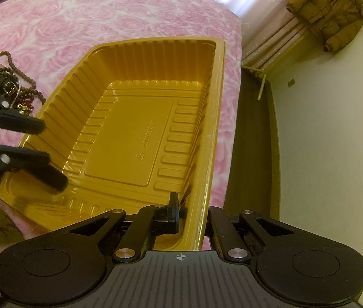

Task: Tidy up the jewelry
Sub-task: 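Carry the pendant into the tray and open the left tool, then grasp the black wristwatch with the left tool and lift it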

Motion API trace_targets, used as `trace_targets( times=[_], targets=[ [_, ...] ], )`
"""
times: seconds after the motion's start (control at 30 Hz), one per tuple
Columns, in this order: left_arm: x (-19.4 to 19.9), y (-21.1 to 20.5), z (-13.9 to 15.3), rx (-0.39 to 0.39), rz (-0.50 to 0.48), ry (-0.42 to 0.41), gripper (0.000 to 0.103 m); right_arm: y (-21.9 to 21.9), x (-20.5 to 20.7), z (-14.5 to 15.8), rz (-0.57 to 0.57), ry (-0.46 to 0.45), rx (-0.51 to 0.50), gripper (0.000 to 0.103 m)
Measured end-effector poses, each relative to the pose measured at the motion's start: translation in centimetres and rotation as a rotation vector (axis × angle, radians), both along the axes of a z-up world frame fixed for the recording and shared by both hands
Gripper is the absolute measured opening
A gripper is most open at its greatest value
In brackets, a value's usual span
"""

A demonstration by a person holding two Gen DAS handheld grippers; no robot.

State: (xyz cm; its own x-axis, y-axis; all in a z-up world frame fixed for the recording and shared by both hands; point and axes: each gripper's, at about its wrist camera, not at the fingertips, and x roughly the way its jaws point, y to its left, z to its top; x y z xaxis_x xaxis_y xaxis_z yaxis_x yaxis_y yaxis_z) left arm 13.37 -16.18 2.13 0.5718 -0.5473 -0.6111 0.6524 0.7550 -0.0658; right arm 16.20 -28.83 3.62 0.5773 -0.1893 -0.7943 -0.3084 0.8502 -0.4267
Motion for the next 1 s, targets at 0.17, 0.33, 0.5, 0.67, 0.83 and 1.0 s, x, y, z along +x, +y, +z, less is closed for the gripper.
trace_targets(
  times=[0.17, 0.33, 0.5, 0.67, 0.83, 1.0],
  targets=[
    [-0.8, 3.4, -0.6, 0.018, 0.087, -0.003, 0.029, 0.0, 0.0, 0.0, 0.000, 0.000, 0.001, 0.004],
    [-2.4, 8.6, -2.3, 0.063, 0.210, 0.005, 0.032, 0.0, -0.1, 0.0, -0.001, 0.000, 0.002, 0.004],
    [-3.8, 13.0, -4.1, 0.120, 0.324, 0.011, 0.032, 0.1, -0.1, -0.1, -0.006, 0.002, 0.003, 0.004],
    [-4.1, 15.3, -5.5, 0.152, 0.388, 0.001, 0.032, 0.0, -0.3, -0.2, -0.011, 0.005, 0.003, 0.004],
    [-3.1, 15.5, -6.0, 0.155, 0.432, -0.014, 0.033, 0.1, -0.2, -0.3, -0.010, 0.006, -0.003, 0.004],
    [-2.4, 15.1, -6.2, 0.151, 0.473, -0.056, 0.060, 0.1, -0.2, -0.3, -0.010, 0.007, -0.002, 0.005]
  ],
)
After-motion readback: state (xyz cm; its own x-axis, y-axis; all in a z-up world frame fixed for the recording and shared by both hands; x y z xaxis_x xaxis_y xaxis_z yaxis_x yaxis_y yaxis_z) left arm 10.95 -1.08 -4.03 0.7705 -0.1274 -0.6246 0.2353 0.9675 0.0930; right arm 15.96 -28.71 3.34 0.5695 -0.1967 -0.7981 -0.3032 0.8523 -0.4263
